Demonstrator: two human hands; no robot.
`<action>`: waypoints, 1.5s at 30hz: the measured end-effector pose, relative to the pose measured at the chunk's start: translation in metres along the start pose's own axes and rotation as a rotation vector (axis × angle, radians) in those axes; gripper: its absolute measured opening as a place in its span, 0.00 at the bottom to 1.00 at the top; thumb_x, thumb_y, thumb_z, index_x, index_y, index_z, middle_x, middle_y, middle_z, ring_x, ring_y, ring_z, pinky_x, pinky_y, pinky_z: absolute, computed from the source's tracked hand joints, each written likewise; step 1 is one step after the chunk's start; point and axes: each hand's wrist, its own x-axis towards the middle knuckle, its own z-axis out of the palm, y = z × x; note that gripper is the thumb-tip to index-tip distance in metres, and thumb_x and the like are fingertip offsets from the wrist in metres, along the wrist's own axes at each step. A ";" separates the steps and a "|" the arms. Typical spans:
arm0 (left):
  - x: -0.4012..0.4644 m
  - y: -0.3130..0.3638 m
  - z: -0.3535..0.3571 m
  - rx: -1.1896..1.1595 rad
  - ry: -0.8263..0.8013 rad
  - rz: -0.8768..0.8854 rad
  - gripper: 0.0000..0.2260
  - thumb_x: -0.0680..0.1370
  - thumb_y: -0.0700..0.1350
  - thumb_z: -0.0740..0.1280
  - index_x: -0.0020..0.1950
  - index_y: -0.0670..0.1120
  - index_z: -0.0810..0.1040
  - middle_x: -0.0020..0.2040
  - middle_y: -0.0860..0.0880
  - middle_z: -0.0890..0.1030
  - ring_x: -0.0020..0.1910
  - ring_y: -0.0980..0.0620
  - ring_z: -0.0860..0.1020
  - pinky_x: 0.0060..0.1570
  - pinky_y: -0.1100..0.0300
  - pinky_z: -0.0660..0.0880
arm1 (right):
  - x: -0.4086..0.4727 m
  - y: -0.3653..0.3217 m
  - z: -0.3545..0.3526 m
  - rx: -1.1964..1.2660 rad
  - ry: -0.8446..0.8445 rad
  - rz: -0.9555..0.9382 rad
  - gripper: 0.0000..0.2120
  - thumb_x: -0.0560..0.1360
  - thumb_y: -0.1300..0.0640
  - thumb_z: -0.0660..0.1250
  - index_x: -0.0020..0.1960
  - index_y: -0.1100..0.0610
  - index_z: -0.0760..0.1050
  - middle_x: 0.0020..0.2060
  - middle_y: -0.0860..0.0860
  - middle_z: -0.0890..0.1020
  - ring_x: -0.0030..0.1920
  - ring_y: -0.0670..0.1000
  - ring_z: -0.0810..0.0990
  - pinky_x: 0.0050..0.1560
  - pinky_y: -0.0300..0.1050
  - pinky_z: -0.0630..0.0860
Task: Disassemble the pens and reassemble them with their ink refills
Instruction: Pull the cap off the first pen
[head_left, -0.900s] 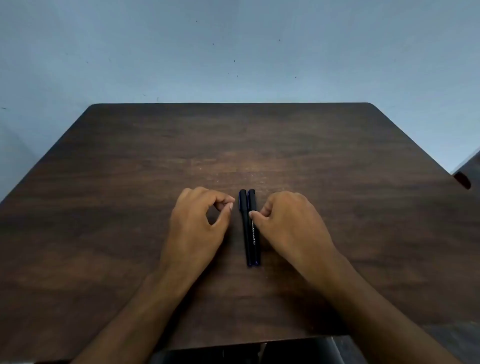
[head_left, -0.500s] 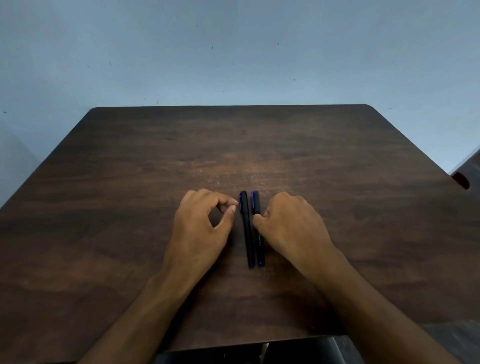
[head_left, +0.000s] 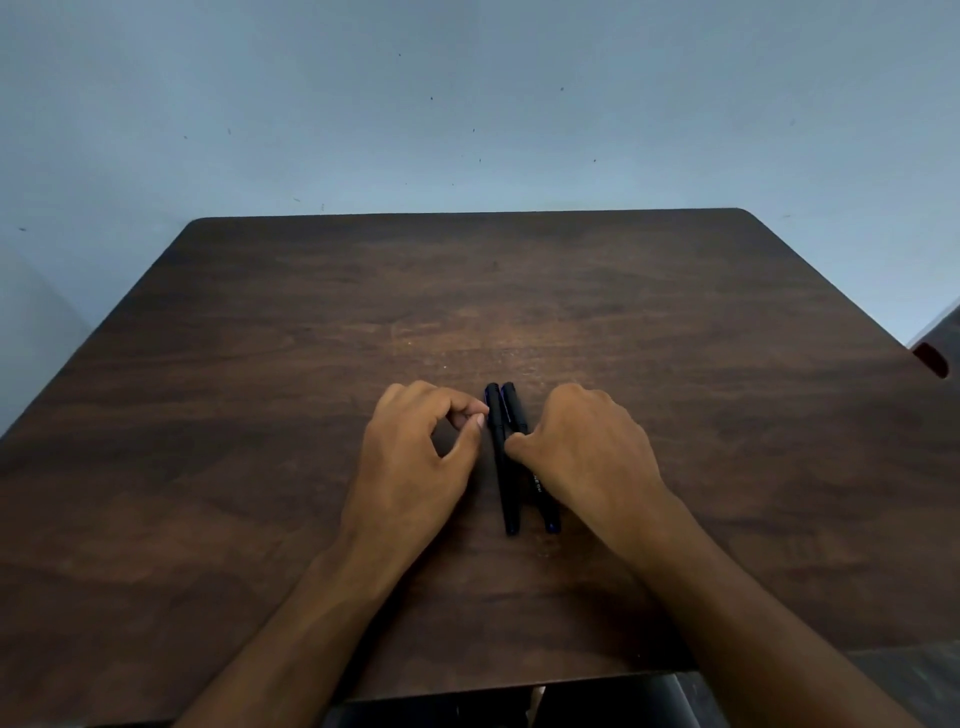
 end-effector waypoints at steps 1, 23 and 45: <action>0.000 0.000 0.000 -0.003 -0.001 0.001 0.03 0.75 0.45 0.71 0.47 0.52 0.82 0.41 0.59 0.79 0.46 0.59 0.75 0.47 0.73 0.66 | 0.000 0.001 -0.001 0.023 -0.020 0.008 0.15 0.73 0.46 0.72 0.35 0.55 0.75 0.30 0.49 0.78 0.31 0.50 0.78 0.32 0.45 0.75; 0.003 0.034 -0.002 -0.913 -0.110 -0.546 0.15 0.69 0.53 0.75 0.45 0.41 0.86 0.39 0.39 0.81 0.35 0.54 0.75 0.37 0.61 0.73 | -0.045 0.020 -0.028 0.678 -0.052 -0.132 0.04 0.74 0.59 0.74 0.44 0.57 0.79 0.32 0.55 0.86 0.31 0.55 0.85 0.34 0.49 0.84; 0.012 0.055 -0.003 -0.858 -0.049 -0.513 0.06 0.74 0.44 0.73 0.44 0.42 0.87 0.30 0.49 0.80 0.30 0.56 0.71 0.31 0.65 0.71 | -0.041 0.029 -0.024 0.928 0.077 -0.323 0.22 0.80 0.55 0.69 0.38 0.74 0.79 0.23 0.59 0.68 0.22 0.45 0.61 0.27 0.29 0.67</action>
